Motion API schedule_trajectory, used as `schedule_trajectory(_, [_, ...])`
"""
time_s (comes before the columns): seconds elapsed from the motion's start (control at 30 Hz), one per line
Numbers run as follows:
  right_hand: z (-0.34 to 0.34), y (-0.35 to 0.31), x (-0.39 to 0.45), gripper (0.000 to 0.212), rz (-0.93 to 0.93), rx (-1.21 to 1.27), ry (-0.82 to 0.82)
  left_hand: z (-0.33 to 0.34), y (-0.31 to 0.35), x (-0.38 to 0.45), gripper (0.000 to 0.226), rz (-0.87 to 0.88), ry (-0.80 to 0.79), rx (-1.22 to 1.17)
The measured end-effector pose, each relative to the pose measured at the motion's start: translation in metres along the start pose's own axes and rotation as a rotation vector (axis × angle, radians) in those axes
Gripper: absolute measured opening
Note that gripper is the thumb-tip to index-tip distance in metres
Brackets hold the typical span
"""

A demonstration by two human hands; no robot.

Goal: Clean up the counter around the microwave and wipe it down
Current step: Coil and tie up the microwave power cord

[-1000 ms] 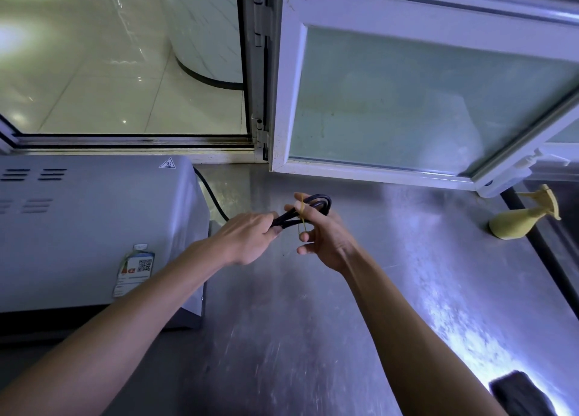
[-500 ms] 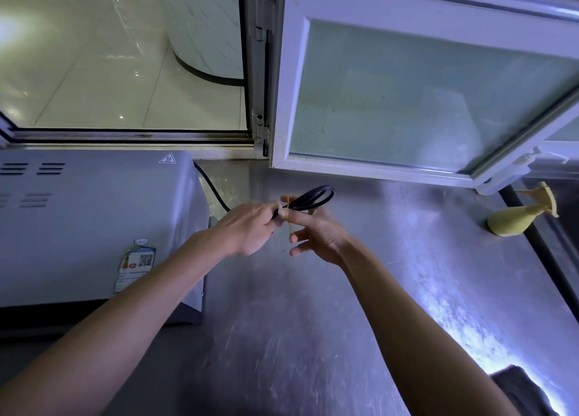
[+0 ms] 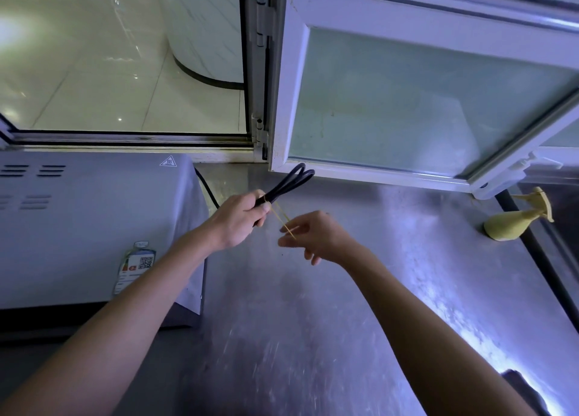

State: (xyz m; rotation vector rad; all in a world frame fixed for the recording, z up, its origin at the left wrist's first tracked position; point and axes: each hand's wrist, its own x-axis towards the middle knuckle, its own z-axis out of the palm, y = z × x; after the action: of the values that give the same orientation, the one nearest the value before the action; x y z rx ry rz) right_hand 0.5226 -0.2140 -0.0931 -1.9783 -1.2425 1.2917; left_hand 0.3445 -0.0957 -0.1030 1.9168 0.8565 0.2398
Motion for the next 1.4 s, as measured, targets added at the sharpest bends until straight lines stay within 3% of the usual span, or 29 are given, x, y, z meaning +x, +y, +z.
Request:
schedule_trajectory(0.17, [-0.008,-0.008,-0.023,0.043,-0.056,0.302,-0.204,0.001,-0.002,-0.001,0.029,0.016,0.050,0.051])
schedule_trajectory(0.27, [-0.004,-0.004,-0.029,0.051,-0.066,0.656,-0.200,0.004,0.000,0.001,0.028,0.046,0.086,0.048])
schedule_trajectory(0.43, [0.009,0.000,-0.032,0.044,-0.058,1.289,-0.194,0.010,0.002,0.000,0.019,0.070,0.158,-0.036])
schedule_trajectory(0.53, [0.020,-0.005,-0.032,0.044,-0.058,1.498,-0.183,0.015,0.004,-0.001,0.018,0.111,0.240,-0.014])
schedule_trajectory(0.73, [0.029,-0.014,-0.041,0.054,-0.037,1.482,-0.106,0.012,-0.002,-0.003,0.014,0.291,0.383,0.184])
schedule_trajectory(0.87, [0.017,-0.008,-0.053,0.056,-0.006,1.313,-0.078,0.005,-0.005,0.002,0.046,0.573,0.459,0.548])
schedule_trajectory(1.03, [0.006,-0.003,-0.073,0.063,0.026,1.252,-0.111,-0.004,-0.005,0.011,0.043,0.816,0.440,0.799])
schedule_trajectory(1.4, [0.016,-0.004,-0.070,0.059,0.229,1.259,-0.026,-0.016,0.004,0.019,0.041,1.089,0.369,1.110])
